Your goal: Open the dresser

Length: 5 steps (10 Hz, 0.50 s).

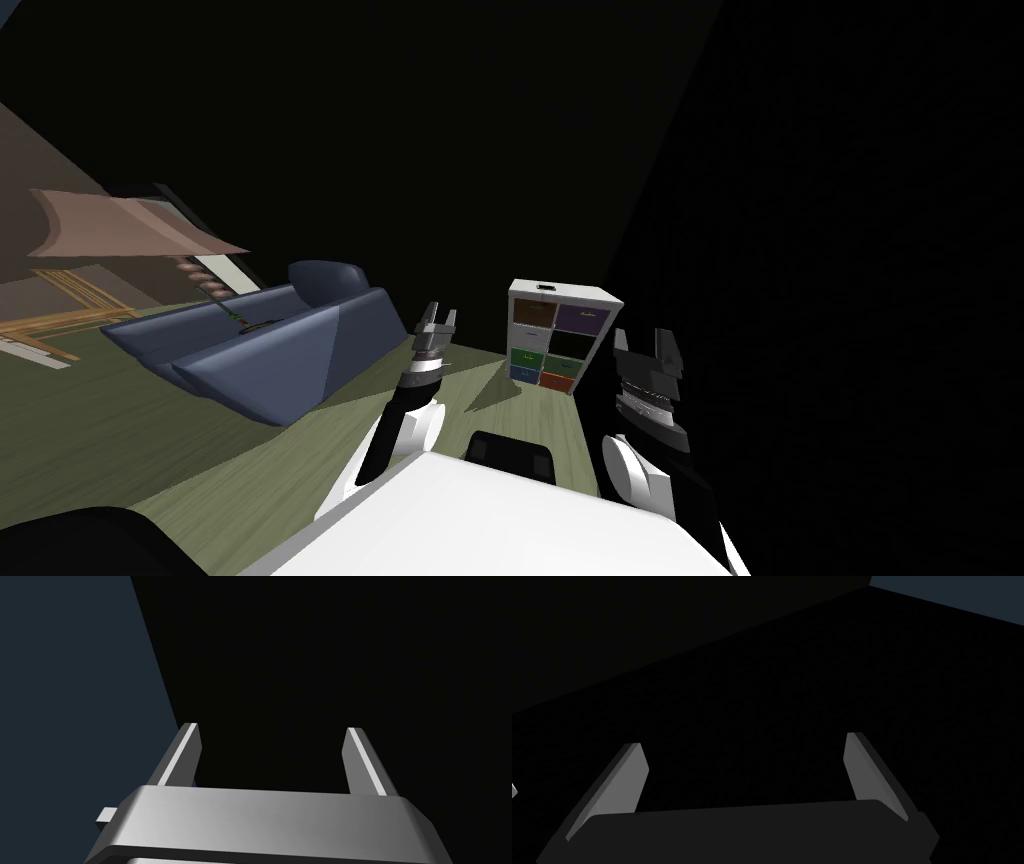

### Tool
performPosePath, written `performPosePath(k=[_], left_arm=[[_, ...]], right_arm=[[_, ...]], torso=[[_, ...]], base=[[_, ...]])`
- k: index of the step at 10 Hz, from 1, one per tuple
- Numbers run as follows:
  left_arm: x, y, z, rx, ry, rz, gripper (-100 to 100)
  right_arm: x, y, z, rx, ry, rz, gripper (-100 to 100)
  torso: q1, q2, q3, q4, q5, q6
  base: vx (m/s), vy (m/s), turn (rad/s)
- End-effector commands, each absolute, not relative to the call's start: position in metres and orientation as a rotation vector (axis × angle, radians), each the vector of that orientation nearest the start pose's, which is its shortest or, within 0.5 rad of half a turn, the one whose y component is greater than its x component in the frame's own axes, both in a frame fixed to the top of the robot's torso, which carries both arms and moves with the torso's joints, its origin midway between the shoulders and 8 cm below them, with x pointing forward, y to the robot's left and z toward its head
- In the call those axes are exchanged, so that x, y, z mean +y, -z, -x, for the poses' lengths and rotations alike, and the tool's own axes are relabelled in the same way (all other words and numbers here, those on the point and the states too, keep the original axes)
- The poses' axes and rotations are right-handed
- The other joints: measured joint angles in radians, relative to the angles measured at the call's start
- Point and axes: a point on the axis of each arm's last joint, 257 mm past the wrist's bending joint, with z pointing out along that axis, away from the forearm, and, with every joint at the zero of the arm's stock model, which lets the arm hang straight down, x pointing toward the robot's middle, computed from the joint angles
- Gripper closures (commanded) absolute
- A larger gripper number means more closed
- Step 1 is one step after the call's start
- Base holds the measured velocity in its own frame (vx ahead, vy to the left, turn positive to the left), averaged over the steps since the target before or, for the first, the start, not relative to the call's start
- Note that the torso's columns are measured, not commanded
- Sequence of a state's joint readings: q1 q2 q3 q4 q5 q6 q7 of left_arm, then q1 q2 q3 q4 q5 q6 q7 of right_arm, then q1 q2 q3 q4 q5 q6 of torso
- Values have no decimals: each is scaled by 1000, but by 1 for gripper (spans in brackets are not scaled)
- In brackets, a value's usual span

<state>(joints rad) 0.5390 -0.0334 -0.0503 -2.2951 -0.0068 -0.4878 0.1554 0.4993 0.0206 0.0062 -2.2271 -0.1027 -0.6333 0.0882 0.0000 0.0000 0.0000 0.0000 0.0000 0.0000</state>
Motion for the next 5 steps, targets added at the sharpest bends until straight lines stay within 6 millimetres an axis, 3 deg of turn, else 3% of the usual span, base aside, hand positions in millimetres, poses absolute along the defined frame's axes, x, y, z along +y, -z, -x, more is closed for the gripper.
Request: performPosePath(k=[1, 5], left_arm=[[270, -17, -342, 562, 1469, 769, 0], [270, -17, -342, 562, 1469, 769, 0]], right_arm=[[-293, -25, -328, 490, -1297, -645, 0], [-293, -26, -328, 490, -1297, -645, 0]], torso=[[0, 40, -82, 41, 0, 0], [0, 322, -644, 322, 0, 0]], base=[[0, 0, 0], [0, 0, 0]])
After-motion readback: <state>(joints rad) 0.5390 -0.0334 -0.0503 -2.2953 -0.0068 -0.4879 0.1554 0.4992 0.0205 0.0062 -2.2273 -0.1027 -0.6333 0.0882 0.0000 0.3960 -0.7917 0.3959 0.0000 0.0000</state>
